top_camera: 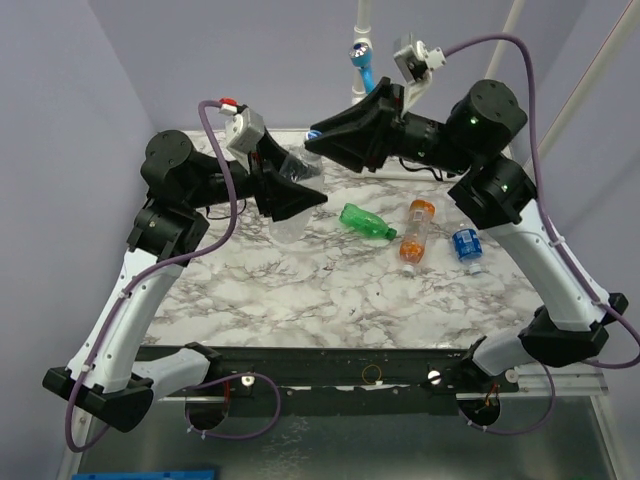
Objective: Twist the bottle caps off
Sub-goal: Unscrew the bottle cap from the plastic bottle.
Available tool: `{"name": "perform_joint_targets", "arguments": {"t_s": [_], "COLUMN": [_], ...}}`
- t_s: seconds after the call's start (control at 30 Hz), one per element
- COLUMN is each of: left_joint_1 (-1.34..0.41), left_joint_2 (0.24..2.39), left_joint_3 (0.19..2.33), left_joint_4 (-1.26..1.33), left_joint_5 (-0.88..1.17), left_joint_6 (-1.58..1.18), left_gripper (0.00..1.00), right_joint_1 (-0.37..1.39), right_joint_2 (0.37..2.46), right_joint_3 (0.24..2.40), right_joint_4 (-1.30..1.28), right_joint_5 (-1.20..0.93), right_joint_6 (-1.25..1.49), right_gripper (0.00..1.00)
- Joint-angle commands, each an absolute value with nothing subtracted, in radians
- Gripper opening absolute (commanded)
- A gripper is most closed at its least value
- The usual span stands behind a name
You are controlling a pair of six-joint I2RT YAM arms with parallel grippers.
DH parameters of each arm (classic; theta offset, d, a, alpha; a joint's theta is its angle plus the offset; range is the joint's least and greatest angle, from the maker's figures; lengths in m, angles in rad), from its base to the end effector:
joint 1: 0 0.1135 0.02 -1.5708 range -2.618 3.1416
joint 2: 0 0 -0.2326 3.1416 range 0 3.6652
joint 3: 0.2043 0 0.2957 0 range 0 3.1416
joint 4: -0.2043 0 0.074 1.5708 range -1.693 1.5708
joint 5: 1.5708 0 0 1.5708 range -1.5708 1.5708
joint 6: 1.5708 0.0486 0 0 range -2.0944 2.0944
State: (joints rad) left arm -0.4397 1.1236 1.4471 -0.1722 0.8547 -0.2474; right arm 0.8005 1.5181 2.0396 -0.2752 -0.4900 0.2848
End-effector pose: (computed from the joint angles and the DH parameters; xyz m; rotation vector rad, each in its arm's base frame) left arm 0.2374 -0.1522 0.4881 0.8722 1.3208 -1.1479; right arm 0.2219 0.2616 0.5705 -0.7885 1.2352 1.2230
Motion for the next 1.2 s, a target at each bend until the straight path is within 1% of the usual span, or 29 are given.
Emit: {"name": "perform_joint_targets", "arguments": {"t_s": [0.0,0.07,0.2,0.3,0.33,0.37,0.4,0.47,0.5,0.6,0.7,0.83,0.87,0.9,1.03,1.1,1.17], "left_joint_1": [-0.463,-0.462,-0.463,-0.462,-0.463,-0.462,-0.463,-0.462,-0.462,-0.462,-0.462,-0.462,-0.462,-0.462,-0.462,-0.462,-0.462], "left_joint_2": [1.112,1.111,1.109,1.103,1.099,1.096,1.091,1.082,1.077,1.071,1.071,1.081,1.082,1.083,1.081,1.081,1.079], "left_joint_3": [1.477,1.490,1.500,1.492,1.486,1.479,1.470,1.449,1.439,1.421,1.410,1.413,1.414,1.417,1.419,1.419,1.416], "left_joint_4": [-0.130,-0.131,-0.129,-0.126,-0.126,-0.126,-0.126,-0.138,-0.148,-0.190,-0.210,-0.215,-0.216,-0.217,-0.218,-0.219,-0.218], "left_joint_5": [1.239,1.245,1.276,1.285,1.278,1.264,1.247,1.190,1.140,0.975,0.825,0.652,0.634,0.629,0.635,0.634,0.633], "left_joint_6": [-0.402,-0.411,-0.432,-0.428,-0.420,-0.407,-0.392,-0.344,-0.313,-0.214,-0.147,-0.106,-0.102,-0.101,-0.105,-0.105,-0.105], "left_gripper": [0.00,0.00,0.00,0.00,0.00,0.00,0.00,0.00,0.00,0.00,0.00,0.00,0.00,0.00,0.00,0.00,0.00], "right_joint_1": [0.814,0.814,0.813,0.811,0.811,0.811,0.811,0.811,0.811,0.811,0.812,0.818,0.819,0.819,0.819,0.819,0.819], "right_joint_2": [1.437,1.421,1.438,1.436,1.436,1.436,1.436,1.441,1.439,1.442,1.477,1.538,1.548,1.555,1.543,1.520,1.500], "right_joint_3": [1.875,1.820,1.833,1.852,1.867,1.886,1.905,1.936,1.939,1.939,1.960,2.009,2.016,2.022,1.978,1.935,1.903], "right_joint_4": [-0.028,0.079,0.088,0.030,-0.025,-0.066,-0.110,-0.166,-0.177,-0.180,-0.215,-0.267,-0.277,-0.284,-0.234,-0.182,-0.140], "right_joint_5": [-1.025,-1.123,-1.222,-1.174,-1.113,-1.050,-0.937,-0.752,-0.659,-0.538,-0.460,-0.386,-0.360,-0.326,-0.271,-0.273,-0.279], "right_joint_6": [0.325,0.373,0.385,0.343,0.311,0.287,0.258,0.238,0.229,0.238,0.249,0.284,0.292,0.298,0.319,0.332,0.336], "right_gripper": [0.01,0.01,0.01,0.01,0.03,0.12,0.27,0.48,0.64,0.85,0.98,1.00,0.99,0.96,0.74,0.60,0.52]}}
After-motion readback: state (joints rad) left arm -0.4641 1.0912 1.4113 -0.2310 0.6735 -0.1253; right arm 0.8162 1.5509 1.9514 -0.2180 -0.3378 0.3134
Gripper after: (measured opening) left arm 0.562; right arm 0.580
